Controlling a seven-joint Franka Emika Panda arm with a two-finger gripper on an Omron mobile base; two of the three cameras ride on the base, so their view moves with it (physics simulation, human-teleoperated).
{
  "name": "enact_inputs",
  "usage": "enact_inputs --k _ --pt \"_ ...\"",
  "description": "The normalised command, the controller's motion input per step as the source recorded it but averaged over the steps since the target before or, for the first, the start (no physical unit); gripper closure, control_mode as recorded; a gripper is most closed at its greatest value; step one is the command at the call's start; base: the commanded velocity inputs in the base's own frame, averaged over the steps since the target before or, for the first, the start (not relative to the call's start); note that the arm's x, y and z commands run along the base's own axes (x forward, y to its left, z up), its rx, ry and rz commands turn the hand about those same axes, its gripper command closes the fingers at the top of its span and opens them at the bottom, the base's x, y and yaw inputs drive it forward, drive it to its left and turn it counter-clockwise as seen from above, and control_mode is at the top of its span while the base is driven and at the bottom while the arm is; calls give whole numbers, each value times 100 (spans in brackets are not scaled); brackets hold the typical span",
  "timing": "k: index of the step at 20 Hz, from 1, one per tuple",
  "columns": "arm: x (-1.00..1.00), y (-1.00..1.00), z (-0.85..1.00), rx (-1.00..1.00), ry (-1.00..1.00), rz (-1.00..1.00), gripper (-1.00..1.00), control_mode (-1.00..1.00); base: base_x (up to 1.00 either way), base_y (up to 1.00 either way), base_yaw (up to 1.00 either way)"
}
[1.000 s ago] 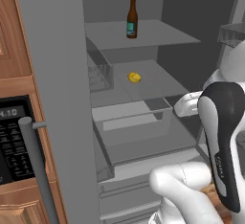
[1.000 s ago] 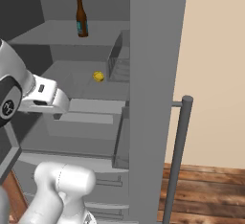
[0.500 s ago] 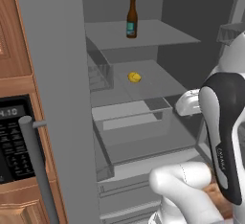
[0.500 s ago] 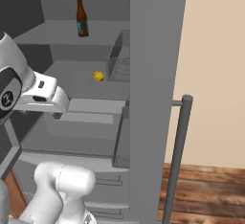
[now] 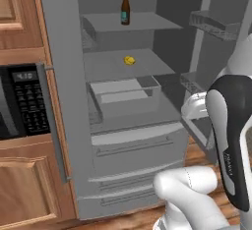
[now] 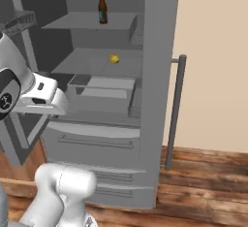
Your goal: Place the beer on the top shelf of the fridge to keep it out of children's reach, and place the lemon and pear on lower shelves for easy access.
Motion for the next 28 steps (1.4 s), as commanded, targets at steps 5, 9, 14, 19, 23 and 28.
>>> enact_inputs --k 5,9,14,19,23,28 --pt "0 0 0 0 0 0 -100 100 -62 41 39" --pt "0 0 0 0 0 0 -100 100 -4 84 56" --pt "0 0 0 0 0 0 -100 100 0 100 61" --pt "0 0 0 0 0 0 -100 100 10 100 49" --pt "0 0 0 0 0 0 -100 100 32 100 41" --pt "0 0 0 0 0 0 -100 100 46 79 19"
